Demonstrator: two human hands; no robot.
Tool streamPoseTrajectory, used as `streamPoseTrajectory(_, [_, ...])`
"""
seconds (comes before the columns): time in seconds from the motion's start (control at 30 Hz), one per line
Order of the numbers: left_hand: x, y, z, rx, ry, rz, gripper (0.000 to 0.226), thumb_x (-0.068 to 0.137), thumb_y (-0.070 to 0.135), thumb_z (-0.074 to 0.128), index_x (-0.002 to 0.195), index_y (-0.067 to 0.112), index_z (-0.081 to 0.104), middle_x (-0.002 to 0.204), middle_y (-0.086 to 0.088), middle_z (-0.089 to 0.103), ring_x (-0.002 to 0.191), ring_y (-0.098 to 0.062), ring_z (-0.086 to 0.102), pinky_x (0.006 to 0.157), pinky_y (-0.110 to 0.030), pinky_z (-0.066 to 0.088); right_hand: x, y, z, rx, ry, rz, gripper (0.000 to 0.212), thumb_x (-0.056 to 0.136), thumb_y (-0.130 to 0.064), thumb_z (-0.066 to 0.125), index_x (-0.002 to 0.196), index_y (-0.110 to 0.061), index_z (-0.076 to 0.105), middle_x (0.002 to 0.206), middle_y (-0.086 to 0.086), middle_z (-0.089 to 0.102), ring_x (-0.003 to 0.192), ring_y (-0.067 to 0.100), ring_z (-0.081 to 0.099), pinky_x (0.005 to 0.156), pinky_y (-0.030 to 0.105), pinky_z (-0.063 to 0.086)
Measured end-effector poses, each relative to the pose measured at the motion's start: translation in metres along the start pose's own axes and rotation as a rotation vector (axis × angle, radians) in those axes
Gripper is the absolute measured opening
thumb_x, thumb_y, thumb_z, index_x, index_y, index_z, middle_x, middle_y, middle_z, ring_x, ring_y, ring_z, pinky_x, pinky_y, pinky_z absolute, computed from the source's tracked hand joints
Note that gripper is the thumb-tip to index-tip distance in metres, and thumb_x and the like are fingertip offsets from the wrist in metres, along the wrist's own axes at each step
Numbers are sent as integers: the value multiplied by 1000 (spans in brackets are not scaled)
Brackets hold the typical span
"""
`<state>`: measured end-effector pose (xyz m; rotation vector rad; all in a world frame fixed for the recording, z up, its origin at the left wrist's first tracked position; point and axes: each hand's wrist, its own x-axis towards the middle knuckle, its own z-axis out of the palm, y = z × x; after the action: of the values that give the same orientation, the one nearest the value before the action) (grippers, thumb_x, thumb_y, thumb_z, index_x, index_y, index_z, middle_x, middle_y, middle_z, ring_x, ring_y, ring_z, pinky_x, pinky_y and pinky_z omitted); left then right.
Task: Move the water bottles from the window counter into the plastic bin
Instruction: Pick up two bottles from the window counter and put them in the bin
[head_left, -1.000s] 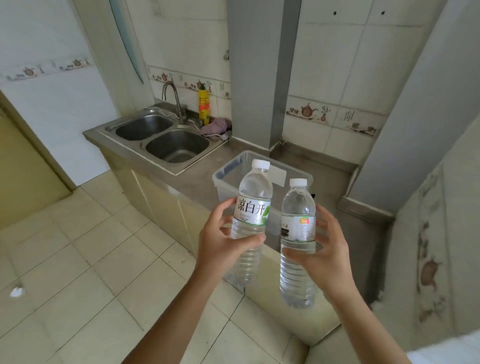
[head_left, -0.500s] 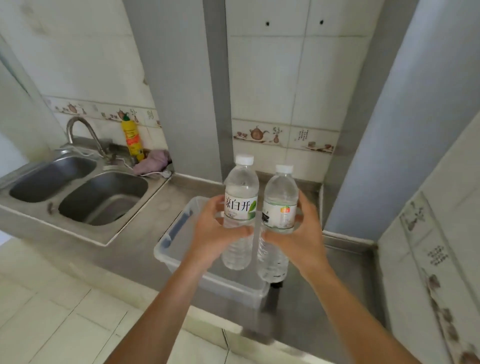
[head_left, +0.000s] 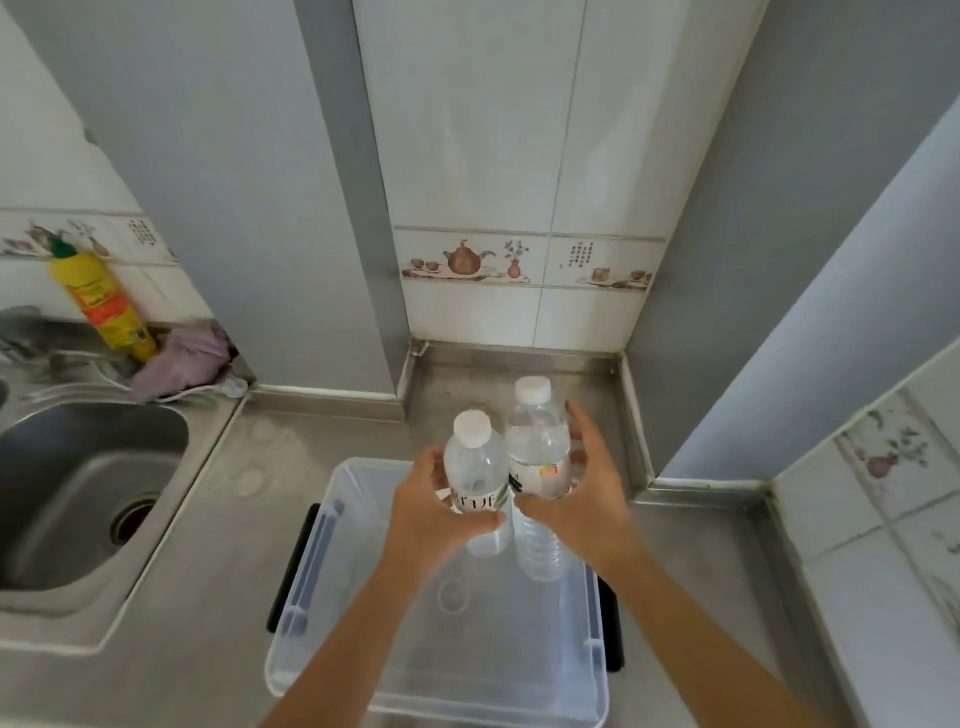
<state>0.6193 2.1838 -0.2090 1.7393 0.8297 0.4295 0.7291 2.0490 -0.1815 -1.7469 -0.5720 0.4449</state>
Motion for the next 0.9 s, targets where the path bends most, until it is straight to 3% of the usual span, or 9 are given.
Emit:
streamPoseTrajectory(0.1, [2,-14,7,26,0,4,67,51,0,92,94,33,53,95,11,66,84,7,64,65,-4,45,0,14,6,-142,80,-17,81,58,1,83,110,-50,47,113,-2,54,98,-4,56,77,12,48])
streamPoseTrajectory(0.17, [4,-24,14,25,-2,14,67,49,1,92,99,28,56,99,9,66,86,6,63,68,-7,46,-1,24,6,-195,106,21,73,58,-3,84,97,-51,46,108,-3,56,95,-4,56,74,13,44])
streamPoseTrajectory(0.37, [4,-40,28,-4,-29,58,69,51,3,93,109,14,58,104,3,65,90,9,59,73,-9,47,-5,45,2,-281,124,67,85,59,-20,87,107,-68,37,114,-24,53,107,5,56,89,28,49])
streamPoseTrajectory(0.5, [12,-42,29,-29,-32,61,77,48,9,95,109,29,54,112,6,60,101,8,56,78,-8,46,-1,43,3,-360,125,81,86,62,-24,86,124,-54,33,124,-16,53,115,10,53,93,31,48])
streamPoseTrajectory(0.57, [14,-42,31,11,-12,91,76,45,24,94,105,39,50,111,10,57,103,-1,55,80,-12,44,-1,43,3,-416,140,90,84,64,-30,84,130,-44,35,126,-13,52,116,13,52,93,33,48])
streamPoseTrajectory(0.67, [13,-41,32,80,34,150,79,43,42,87,112,36,49,113,13,44,101,-11,54,81,-18,45,-7,40,3,-461,136,103,83,67,-32,83,135,-37,35,121,-16,50,118,16,50,95,37,47])
streamPoseTrajectory(0.8, [9,-38,31,136,48,155,87,51,30,94,122,30,44,117,13,43,98,-14,57,76,-30,54,-16,42,1,-542,100,122,86,74,-34,79,144,-32,28,139,-7,48,129,17,42,102,39,43])
streamPoseTrajectory(0.9, [8,-38,28,147,48,154,88,53,29,94,125,26,43,118,9,47,101,-15,56,78,-29,53,-23,43,-1,-612,90,123,81,82,-41,71,147,-33,24,149,-8,38,136,16,35,106,36,37])
